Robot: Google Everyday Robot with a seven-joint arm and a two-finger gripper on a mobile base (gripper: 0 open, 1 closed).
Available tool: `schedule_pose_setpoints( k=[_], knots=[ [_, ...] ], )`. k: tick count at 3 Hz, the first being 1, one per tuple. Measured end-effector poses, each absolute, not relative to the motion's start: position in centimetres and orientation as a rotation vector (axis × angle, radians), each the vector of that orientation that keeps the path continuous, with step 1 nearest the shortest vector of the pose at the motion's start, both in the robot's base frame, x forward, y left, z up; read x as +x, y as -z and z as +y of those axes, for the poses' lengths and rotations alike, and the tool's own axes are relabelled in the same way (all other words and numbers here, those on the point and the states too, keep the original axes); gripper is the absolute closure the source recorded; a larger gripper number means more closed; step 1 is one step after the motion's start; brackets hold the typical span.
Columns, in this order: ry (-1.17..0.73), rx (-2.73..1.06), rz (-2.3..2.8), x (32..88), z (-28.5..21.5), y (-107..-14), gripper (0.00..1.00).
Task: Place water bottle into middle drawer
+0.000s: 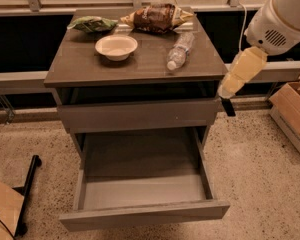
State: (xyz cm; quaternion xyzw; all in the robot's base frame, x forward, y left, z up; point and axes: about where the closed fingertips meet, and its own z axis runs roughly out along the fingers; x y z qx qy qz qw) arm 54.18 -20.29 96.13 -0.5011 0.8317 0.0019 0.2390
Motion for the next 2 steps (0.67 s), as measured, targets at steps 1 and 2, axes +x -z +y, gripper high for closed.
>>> schedule_pose_setpoints(
  k=[1, 2],
  knots=[
    [-0.048, -1.184, 2.309, 58.8, -17.8, -94.3, 0.00],
    [-0.078, -1.028, 2.332, 63.7, -15.7, -92.1, 0.00]
  ],
)
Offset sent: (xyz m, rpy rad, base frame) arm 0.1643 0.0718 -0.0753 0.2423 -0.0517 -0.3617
